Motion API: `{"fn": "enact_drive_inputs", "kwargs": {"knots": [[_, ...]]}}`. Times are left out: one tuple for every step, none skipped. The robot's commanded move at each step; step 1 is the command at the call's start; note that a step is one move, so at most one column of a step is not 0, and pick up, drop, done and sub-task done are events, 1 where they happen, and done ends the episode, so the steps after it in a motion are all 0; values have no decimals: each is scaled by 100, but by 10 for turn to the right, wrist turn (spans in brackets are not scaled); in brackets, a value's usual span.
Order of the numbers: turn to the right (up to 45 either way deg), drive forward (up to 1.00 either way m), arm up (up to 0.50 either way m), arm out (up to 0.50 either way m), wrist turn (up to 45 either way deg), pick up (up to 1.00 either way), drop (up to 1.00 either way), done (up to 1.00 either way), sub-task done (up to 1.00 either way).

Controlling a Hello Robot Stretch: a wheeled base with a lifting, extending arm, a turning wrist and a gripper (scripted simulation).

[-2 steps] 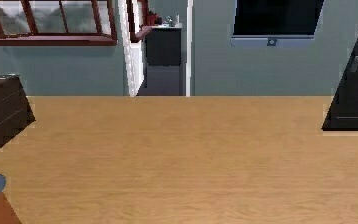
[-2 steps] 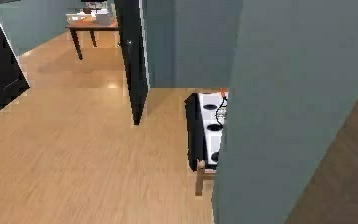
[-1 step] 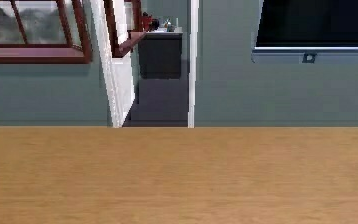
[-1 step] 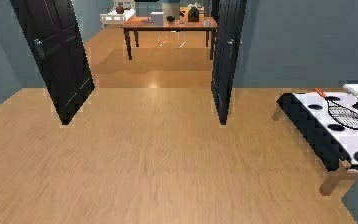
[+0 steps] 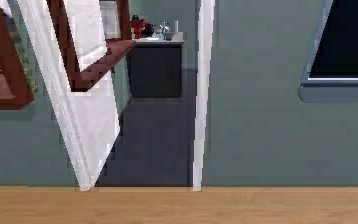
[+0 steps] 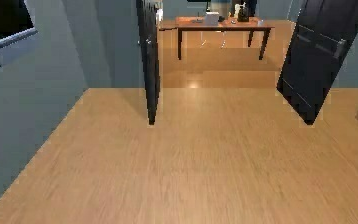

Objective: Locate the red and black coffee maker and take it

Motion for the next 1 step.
{"fn": "enact_drive_inputs", "kwargs": {"knots": [[0,100,0,0,0,0,0,0,0]]}}
